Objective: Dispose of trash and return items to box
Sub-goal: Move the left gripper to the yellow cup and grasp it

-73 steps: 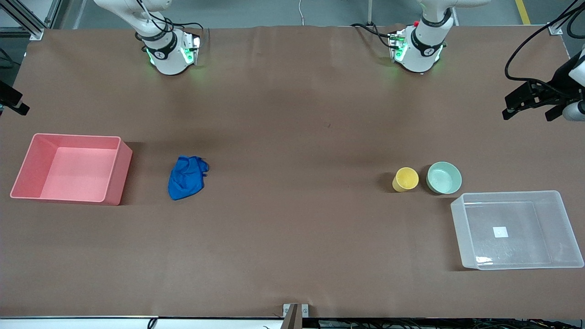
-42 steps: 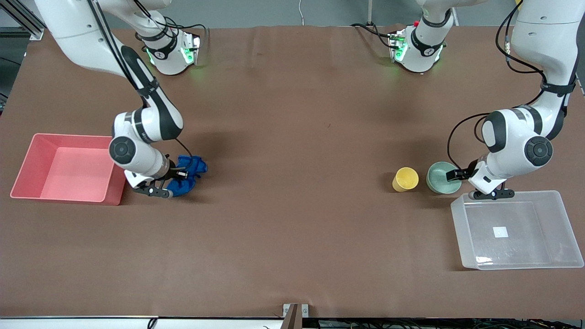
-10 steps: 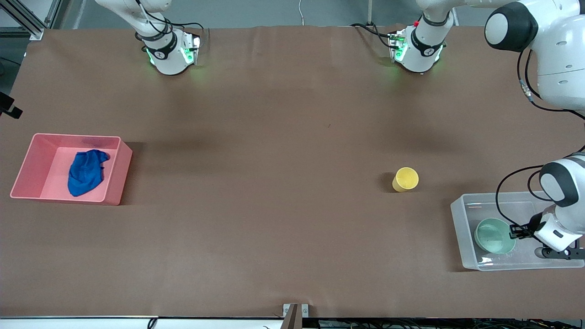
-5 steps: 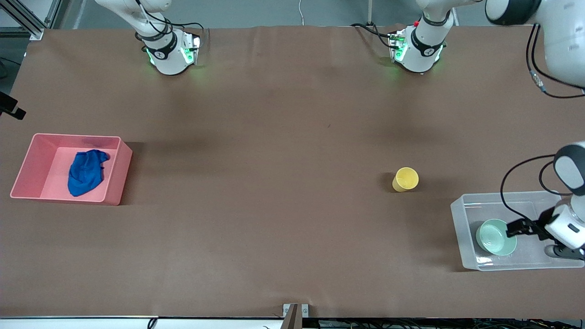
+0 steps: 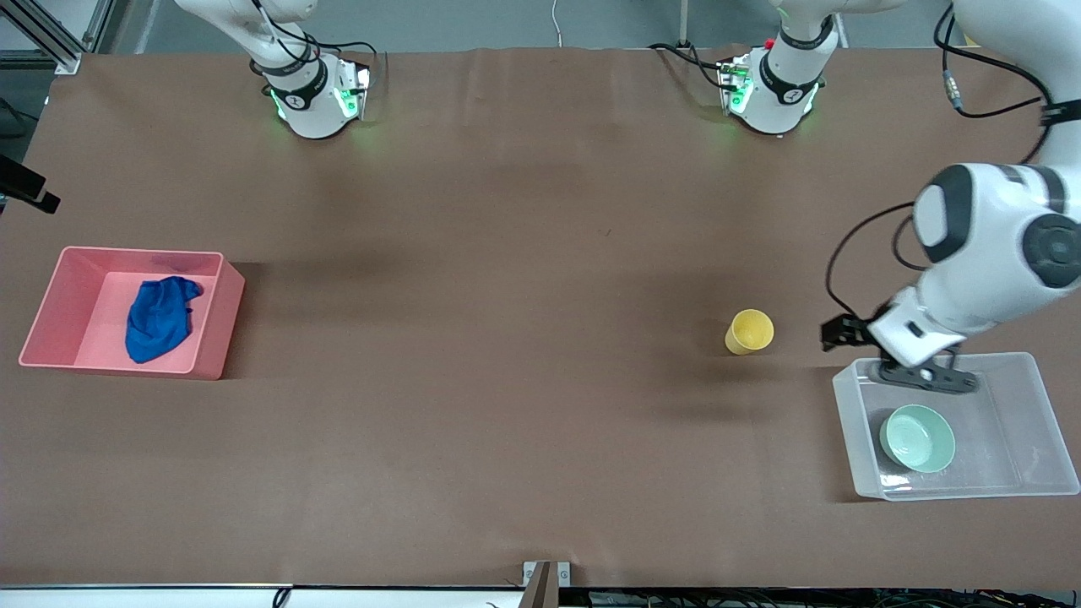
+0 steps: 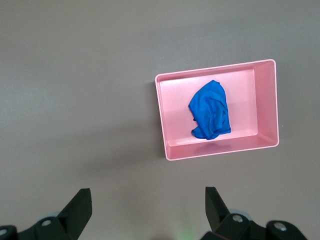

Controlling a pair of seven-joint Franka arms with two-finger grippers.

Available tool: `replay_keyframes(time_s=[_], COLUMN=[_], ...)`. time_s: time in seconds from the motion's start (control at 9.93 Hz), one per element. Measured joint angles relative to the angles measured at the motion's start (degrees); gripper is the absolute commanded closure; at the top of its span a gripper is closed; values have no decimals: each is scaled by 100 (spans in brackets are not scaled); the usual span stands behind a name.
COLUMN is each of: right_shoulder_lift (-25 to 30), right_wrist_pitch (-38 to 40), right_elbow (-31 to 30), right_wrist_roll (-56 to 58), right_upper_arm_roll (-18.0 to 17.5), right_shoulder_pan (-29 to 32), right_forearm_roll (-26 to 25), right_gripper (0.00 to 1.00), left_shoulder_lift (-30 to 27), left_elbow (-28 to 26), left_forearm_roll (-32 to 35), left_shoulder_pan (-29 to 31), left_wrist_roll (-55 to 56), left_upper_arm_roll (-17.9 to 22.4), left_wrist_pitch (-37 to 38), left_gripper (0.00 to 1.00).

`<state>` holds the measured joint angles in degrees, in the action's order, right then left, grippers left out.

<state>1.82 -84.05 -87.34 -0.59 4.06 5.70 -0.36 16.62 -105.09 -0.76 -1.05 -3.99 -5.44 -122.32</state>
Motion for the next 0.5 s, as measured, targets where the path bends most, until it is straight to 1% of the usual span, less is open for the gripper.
replay_keyframes(time_s=[0.3,0.5], right_shoulder_lift=[0,0], right_wrist_pitch=[3,5], right_elbow=[6,7], right_wrist_roll=[0,0], right_upper_arm_roll=[9,11], right_shoulder_pan=[0,0], right_forearm_roll=[-1,-1], right_gripper=[0,0], left_shoulder_lift=[239,397], left_elbow=[-708,-1191], left_forearm_roll=[0,0], left_shoulder_pan=[-19,-78], left_wrist_roll=[305,362], left_upper_arm_roll=[-278,-328], left_wrist_pitch=[-785,-1413], left_gripper=[7,8])
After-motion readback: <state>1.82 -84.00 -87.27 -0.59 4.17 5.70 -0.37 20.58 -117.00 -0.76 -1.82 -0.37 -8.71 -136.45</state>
